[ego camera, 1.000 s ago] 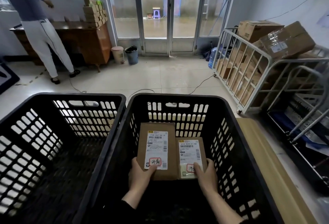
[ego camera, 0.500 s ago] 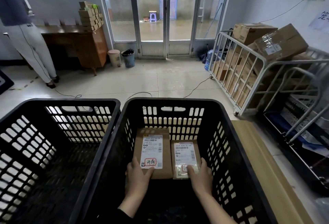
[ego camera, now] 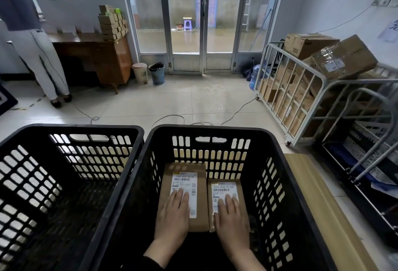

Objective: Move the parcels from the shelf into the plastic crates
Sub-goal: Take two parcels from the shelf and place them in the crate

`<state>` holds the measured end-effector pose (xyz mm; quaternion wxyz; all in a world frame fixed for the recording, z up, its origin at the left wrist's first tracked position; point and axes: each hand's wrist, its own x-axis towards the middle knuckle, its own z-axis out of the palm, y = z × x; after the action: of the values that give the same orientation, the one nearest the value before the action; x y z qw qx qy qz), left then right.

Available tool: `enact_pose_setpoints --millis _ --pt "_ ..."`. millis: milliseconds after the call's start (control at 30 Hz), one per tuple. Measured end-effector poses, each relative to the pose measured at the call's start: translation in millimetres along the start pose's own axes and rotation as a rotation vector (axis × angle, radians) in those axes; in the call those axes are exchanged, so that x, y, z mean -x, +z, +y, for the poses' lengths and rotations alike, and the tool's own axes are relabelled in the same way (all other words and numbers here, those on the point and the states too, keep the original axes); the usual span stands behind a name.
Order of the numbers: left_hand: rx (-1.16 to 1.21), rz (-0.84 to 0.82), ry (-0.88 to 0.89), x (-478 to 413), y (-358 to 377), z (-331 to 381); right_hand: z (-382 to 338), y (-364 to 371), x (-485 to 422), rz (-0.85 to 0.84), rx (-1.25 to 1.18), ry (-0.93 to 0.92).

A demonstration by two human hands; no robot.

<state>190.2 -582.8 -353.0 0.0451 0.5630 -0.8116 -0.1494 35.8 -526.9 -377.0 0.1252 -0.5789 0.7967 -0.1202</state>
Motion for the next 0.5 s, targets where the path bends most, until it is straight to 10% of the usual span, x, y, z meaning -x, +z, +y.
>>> enact_pose_setpoints --millis 500 --pt "-0.098 -0.137 0.002 -4 -22 7 -14 -19 -6 -0.066 -0.021 0.045"
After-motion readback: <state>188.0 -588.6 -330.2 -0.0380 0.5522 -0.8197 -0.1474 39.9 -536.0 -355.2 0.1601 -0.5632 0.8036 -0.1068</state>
